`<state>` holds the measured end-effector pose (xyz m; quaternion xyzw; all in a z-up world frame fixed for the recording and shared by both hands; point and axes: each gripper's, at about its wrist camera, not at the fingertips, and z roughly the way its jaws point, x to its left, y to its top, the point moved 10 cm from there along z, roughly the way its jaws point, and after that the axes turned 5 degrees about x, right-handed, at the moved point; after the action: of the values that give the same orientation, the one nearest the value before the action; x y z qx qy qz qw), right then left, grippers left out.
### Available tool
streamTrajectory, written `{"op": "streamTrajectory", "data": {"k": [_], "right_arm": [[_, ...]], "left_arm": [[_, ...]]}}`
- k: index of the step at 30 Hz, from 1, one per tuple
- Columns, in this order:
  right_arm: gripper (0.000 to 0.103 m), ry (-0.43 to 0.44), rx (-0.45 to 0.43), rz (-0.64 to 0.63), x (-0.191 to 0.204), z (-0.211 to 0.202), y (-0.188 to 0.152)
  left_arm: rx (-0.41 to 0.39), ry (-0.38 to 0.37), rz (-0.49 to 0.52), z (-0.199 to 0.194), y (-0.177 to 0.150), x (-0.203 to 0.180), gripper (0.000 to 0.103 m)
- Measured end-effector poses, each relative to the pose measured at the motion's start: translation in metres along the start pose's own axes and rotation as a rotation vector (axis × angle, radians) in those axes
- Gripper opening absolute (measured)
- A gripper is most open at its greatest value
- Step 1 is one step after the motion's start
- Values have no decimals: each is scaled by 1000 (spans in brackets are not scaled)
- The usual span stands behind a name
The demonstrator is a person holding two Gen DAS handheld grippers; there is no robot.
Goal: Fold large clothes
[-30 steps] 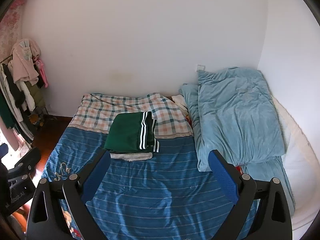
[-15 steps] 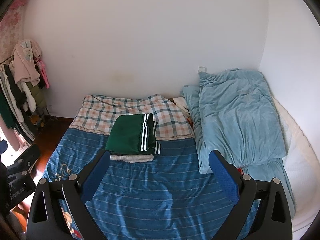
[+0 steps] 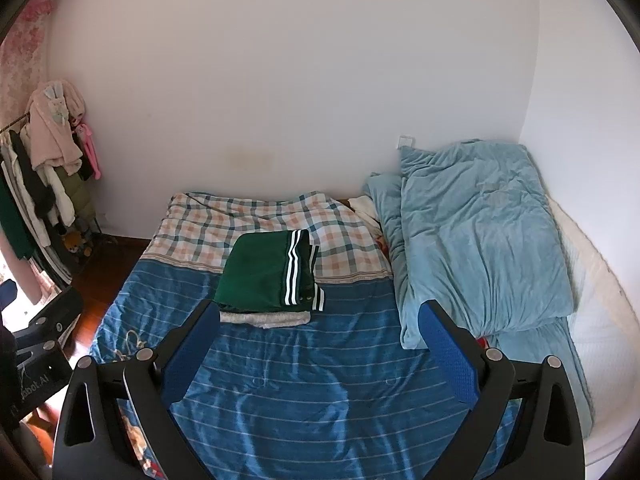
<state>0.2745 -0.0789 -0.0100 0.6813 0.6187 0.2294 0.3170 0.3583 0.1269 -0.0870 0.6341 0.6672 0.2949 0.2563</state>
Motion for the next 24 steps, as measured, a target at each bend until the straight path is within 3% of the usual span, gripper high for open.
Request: {"op": "streamTrajectory", "data": {"k": [24], "right_arm": [[101, -6, -5, 2, 0, 0, -2]], "left_arm": [[-1, -8, 2, 1, 4, -4, 102]]}}
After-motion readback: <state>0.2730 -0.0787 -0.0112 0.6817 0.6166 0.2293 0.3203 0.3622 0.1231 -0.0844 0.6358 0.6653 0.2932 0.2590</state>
